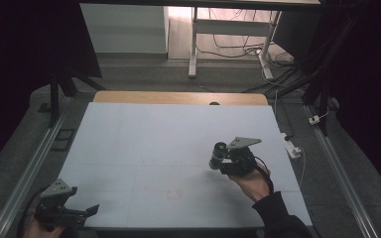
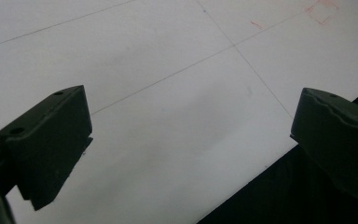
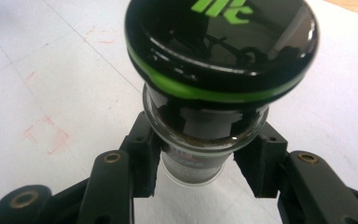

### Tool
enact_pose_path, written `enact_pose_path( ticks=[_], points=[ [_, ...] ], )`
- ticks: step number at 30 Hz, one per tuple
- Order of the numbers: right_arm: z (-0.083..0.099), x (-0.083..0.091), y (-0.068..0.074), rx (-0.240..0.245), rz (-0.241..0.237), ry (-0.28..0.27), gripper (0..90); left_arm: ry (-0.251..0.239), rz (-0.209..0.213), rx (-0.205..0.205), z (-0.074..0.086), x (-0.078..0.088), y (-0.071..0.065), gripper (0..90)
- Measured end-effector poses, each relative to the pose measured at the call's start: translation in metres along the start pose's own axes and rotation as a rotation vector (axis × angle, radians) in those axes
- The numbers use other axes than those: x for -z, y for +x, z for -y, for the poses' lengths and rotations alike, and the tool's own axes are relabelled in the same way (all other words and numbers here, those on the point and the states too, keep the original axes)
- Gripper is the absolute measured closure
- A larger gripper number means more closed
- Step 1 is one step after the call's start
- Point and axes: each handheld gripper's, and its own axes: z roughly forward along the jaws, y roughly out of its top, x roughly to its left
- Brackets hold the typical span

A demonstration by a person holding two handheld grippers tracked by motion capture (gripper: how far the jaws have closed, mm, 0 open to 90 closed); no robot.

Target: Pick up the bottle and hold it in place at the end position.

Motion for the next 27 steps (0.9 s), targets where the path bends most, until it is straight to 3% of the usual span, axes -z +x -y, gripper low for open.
enact_pose_path(
  ticks=[8,16,27],
  points=[
    [-0.014,-0.018,0.0,0.005,-0.009,-0.003,52.3,0.0,0.001,-0.001,0.0,0.0,0.0,0.0],
    [-0.029,-0.04,0.002,0.044,-0.015,0.015,52.2,-0.002,0.002,-0.002,0.0,0.0,0.0,0.0],
    [-0.047,-0.068,0.002,0.047,-0.038,0.018,52.3,-0.006,0.0,-0.004,0.0,0.0,0.0,0.0]
  ],
)
